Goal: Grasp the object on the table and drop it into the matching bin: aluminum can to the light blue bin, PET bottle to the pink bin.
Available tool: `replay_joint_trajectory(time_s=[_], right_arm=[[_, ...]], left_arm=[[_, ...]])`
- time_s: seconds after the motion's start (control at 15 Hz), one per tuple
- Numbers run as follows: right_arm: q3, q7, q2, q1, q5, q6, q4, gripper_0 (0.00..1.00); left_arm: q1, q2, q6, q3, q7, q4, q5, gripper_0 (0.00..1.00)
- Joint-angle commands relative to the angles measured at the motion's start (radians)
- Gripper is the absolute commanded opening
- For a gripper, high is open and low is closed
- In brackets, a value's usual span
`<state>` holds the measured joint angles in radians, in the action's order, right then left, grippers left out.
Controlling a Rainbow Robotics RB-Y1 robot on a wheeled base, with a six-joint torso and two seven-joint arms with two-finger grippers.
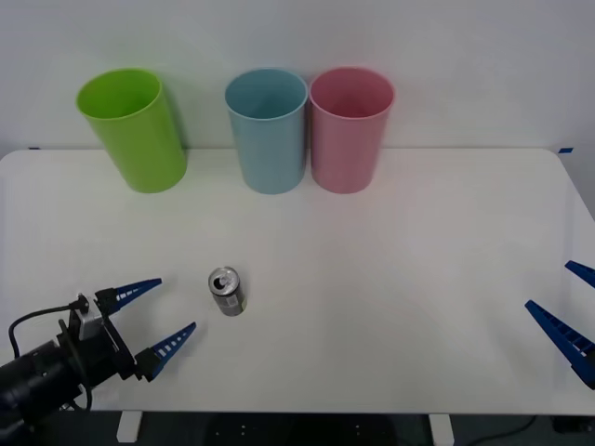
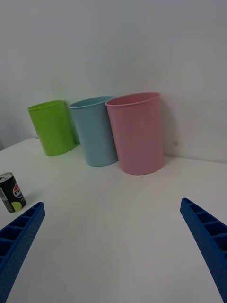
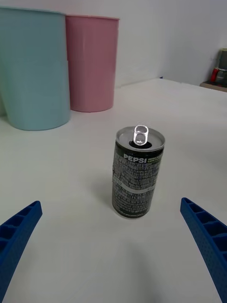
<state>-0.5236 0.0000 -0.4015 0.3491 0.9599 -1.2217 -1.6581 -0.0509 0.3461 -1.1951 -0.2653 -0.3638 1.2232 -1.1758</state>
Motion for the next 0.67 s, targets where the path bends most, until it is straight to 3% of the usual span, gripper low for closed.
replay_joint_trajectory(time_s=[0.07, 0.67], right_arm=[[0.000, 0.000, 0.000, 0.000, 0.000, 0.000, 0.000, 1.00], [0.000, 0.000, 0.000, 0.000, 0.000, 0.000, 0.000, 1.00]], left_arm=[[0.049, -0.021, 0.000, 0.017, -0.069, -0.085, 0.013, 1.00], [0.094, -0.105, 0.043, 0.023, -0.104, -0.096, -0.054, 1.00]])
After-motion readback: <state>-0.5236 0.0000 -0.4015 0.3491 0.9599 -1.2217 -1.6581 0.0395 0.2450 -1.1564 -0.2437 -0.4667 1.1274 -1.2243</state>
